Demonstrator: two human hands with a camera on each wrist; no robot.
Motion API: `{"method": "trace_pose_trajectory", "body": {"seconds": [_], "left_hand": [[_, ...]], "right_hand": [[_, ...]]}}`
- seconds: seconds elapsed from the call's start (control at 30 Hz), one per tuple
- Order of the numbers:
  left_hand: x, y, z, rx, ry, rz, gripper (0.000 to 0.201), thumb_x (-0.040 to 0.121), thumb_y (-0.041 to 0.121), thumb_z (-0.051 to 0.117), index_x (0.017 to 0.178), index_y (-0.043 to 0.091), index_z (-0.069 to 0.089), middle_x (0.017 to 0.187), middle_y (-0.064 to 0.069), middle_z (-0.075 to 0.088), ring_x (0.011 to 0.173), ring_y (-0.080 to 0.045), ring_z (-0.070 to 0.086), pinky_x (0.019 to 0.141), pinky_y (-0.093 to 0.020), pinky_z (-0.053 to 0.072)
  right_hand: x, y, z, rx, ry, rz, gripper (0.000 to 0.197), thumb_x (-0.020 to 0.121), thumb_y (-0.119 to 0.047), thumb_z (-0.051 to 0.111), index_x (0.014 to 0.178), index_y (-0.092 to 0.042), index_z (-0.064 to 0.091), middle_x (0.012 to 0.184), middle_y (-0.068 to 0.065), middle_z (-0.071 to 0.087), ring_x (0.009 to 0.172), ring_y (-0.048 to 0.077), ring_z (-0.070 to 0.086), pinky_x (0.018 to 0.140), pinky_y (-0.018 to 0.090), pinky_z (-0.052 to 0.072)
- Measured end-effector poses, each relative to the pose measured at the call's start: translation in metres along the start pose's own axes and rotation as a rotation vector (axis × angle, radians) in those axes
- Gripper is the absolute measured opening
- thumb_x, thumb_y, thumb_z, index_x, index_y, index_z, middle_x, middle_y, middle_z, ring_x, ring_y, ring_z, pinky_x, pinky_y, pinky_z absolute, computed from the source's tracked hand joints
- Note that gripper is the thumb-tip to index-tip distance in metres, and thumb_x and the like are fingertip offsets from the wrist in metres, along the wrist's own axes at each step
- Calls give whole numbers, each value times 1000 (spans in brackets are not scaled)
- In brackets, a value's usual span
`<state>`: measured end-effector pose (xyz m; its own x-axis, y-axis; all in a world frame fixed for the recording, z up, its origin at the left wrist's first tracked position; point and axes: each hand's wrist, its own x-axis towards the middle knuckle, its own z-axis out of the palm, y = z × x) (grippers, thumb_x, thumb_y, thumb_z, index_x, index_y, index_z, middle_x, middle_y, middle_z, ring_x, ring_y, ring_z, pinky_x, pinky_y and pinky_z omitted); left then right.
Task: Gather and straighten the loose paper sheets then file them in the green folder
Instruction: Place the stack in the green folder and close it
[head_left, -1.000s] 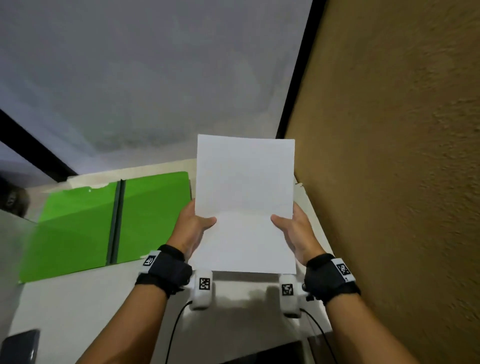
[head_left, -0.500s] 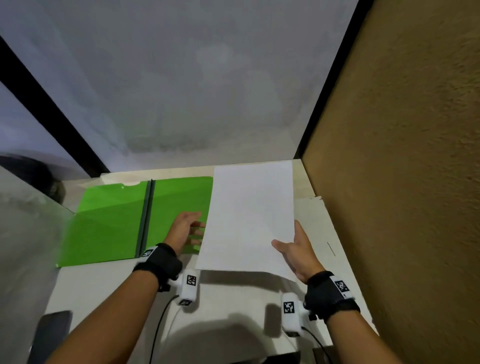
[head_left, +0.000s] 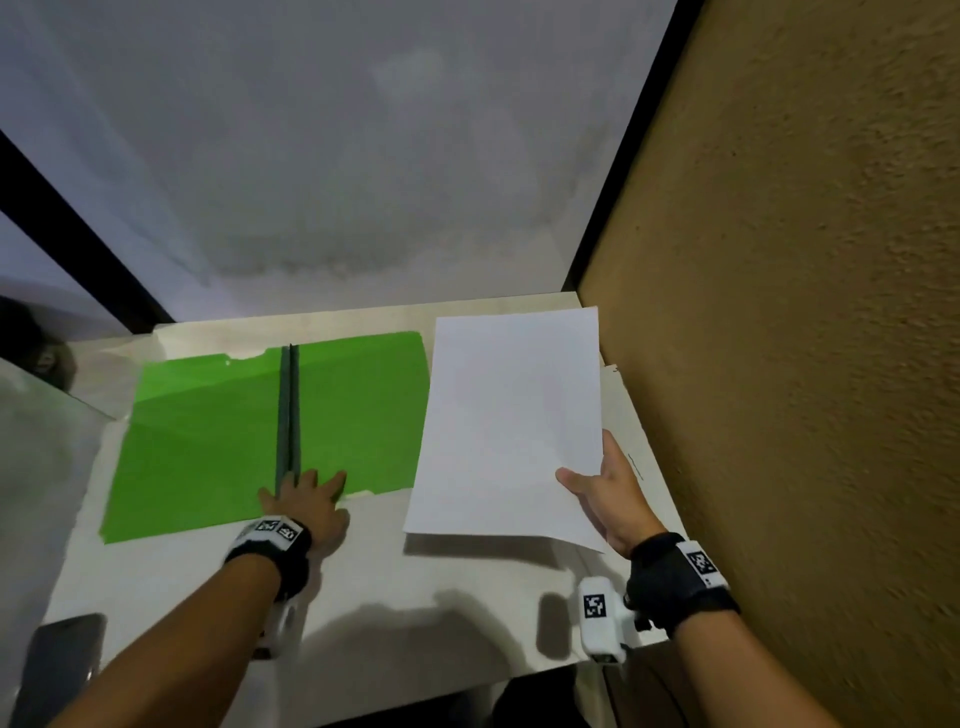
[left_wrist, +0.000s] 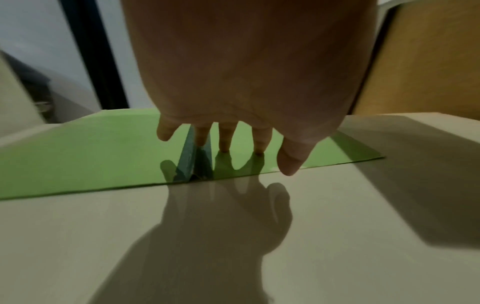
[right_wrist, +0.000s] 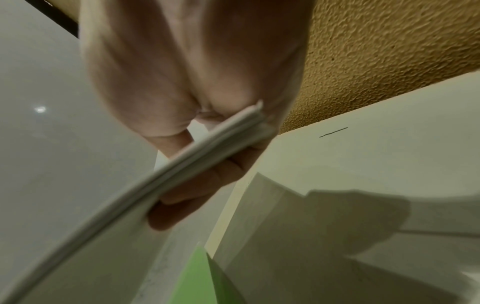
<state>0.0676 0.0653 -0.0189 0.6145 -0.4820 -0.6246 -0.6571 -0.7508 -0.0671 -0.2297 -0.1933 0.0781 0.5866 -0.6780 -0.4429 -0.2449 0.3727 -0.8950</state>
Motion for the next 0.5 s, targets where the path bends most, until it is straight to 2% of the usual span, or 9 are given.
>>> {"method": "trace_pose_trajectory", "body": {"seconds": [0.07,0.13,0.2,0.27,0.33,0.4,0.5], "left_hand": [[-15,27,2,22,13,57,72,87,57,43,153,49,16,168,-6,5,153,-40,1,114,-71,7],[-27,55,9,25,-11,133,74,87,57,42,154,49,13,168,-8,1,152,-44,0,114,-72,4],[-39,81,15,76,-37,206,74,86,59,41,154,46,15,167,-11,10,149,-48,11,113,-71,12],[-51,106,21,152,-34,276,70,85,61,39,151,40,29,160,-13,25,141,-47,27,109,-66,27],[-62,124,28,171,-59,330,69,84,64,37,144,30,42,148,-11,38,132,-43,37,102,-59,38],[-67,131,30,106,-89,375,65,86,62,38,140,27,47,140,-9,42,126,-40,42,98,-54,44],[-58,122,19,-141,12,401,53,89,45,41,139,25,44,137,-9,46,122,-35,49,96,-49,49]], "right_hand": [[2,1,-5,2,-5,2,60,91,9,62,137,-28,52,137,-4,65,130,23,59,112,55,43],[4,2,-11,-6,-13,5,61,91,10,62,139,-27,51,138,-4,64,130,23,58,113,55,42],[5,3,-20,-5,-14,11,62,91,13,60,140,-24,50,138,-2,65,130,24,59,113,54,42],[5,5,-29,-4,-9,24,62,91,15,58,139,-21,50,137,0,65,129,25,59,113,54,42],[6,11,-40,-20,-2,48,61,91,16,58,140,-20,49,137,0,65,128,25,60,113,54,42],[7,17,-49,-31,-5,71,62,91,16,57,141,-19,48,138,1,65,128,25,60,113,55,42],[11,25,-54,-63,-32,108,62,92,17,56,141,-20,49,138,0,64,128,23,61,113,52,42]]}}
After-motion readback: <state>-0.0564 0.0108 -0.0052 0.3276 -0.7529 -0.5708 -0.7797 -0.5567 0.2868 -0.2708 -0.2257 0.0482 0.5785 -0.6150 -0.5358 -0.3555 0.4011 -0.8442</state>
